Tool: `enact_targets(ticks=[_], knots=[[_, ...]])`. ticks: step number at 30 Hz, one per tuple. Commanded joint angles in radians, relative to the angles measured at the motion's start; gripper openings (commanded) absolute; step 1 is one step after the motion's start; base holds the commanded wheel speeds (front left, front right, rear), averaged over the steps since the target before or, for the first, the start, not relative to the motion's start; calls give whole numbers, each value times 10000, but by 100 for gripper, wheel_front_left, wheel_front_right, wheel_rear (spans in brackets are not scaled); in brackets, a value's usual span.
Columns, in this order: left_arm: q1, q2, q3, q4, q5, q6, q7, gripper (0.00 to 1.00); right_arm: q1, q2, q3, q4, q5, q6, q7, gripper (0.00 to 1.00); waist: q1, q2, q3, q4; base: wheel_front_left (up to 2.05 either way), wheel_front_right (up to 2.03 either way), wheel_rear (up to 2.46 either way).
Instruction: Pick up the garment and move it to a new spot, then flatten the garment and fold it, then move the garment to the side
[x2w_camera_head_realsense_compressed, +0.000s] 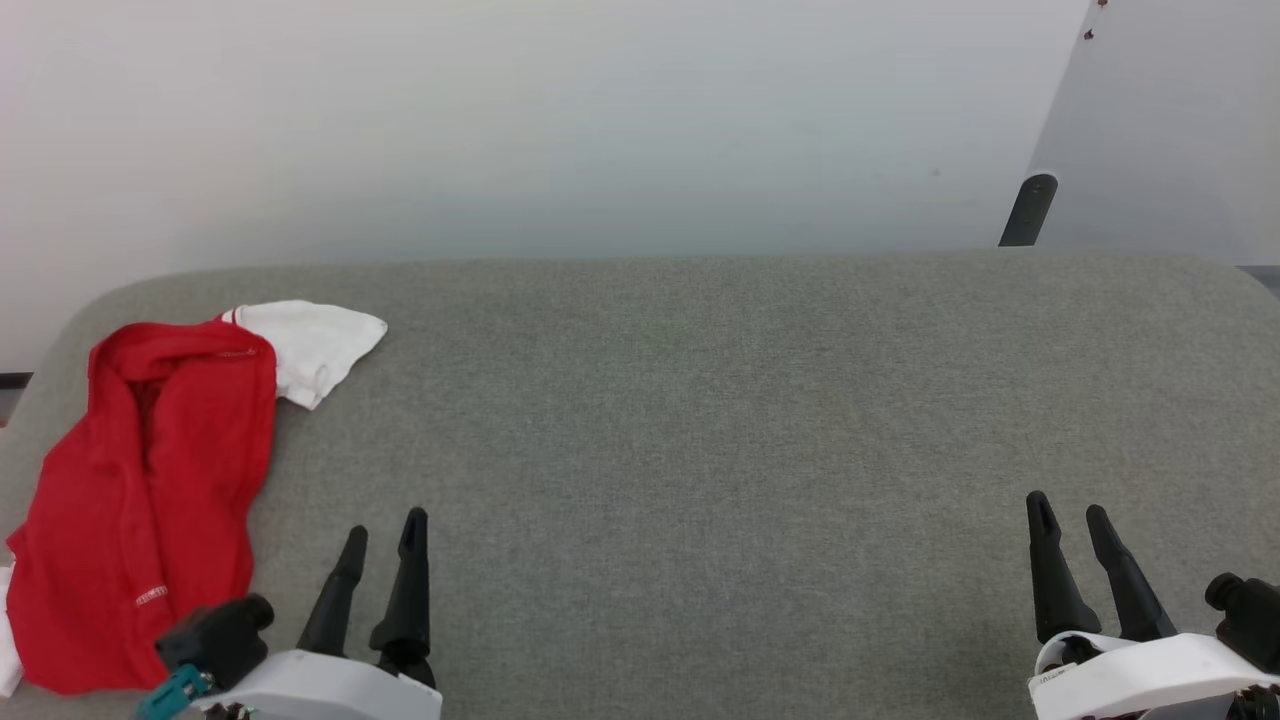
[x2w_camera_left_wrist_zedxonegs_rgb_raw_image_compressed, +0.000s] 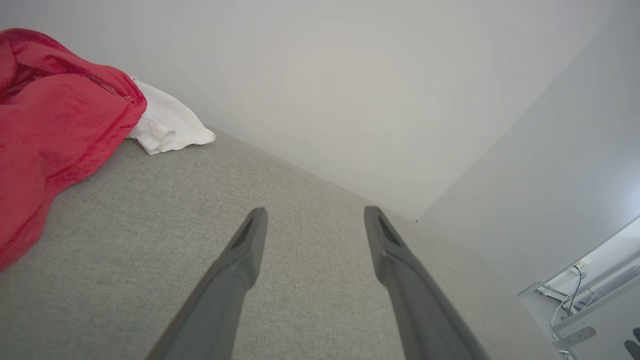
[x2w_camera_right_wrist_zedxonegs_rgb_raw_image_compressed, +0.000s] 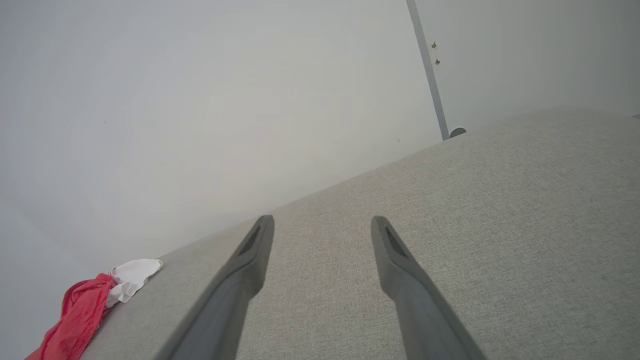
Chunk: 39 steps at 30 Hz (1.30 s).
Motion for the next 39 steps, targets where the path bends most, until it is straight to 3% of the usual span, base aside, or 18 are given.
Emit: enact_targets(ticks=[1, 39], knots=[[8, 37, 39, -150, 391, -79, -97, 100, -25, 10, -10, -159, -315, 6, -90, 100, 0, -1, -7, -10, 0, 0, 0], [598, -174, 154, -879, 4673, -687, -921, 100, 442, 7, -24, -819, -3410, 8, -789, 100, 0, -1, -236, -69, 0, 0, 0]])
